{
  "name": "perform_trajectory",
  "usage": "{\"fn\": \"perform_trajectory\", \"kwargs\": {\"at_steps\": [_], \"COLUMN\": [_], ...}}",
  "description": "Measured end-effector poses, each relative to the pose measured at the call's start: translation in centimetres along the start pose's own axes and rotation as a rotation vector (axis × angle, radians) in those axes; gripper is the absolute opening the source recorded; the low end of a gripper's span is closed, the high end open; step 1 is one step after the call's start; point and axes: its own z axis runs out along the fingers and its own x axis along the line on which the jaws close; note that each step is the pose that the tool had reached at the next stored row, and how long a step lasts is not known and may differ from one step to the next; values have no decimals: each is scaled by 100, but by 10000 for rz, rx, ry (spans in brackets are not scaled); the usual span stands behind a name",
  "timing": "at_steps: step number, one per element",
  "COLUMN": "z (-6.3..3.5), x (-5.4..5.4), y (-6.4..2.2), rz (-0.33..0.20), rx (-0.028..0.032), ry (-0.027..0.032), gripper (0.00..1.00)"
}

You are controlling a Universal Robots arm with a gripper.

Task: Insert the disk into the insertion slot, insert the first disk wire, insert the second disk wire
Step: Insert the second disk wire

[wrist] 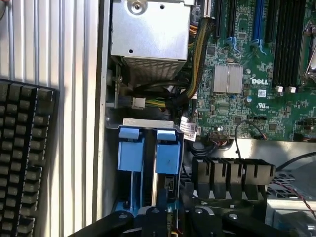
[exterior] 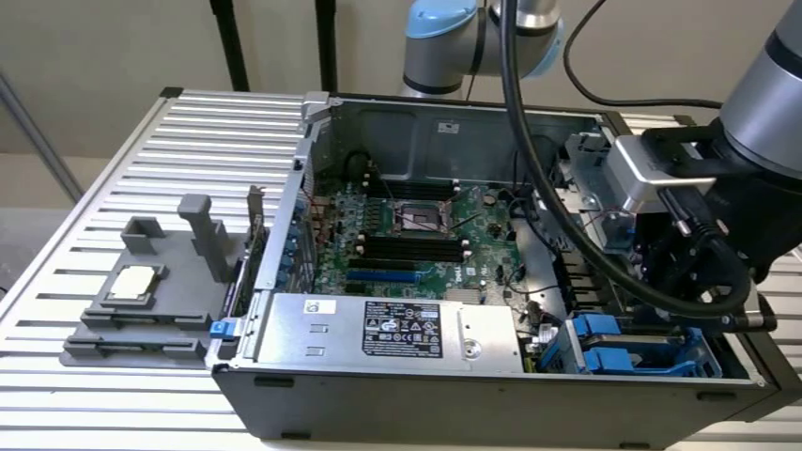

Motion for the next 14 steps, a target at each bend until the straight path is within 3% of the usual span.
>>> {"fn": "perform_trajectory", "kwargs": {"at_steps": [7,14], "z": [-113,-114], "x": [-6,-6], "y": [197,196], "rz": [-10,-12], "rx": [54,55], "ry": [-1,-5], "gripper": [25,25]}}
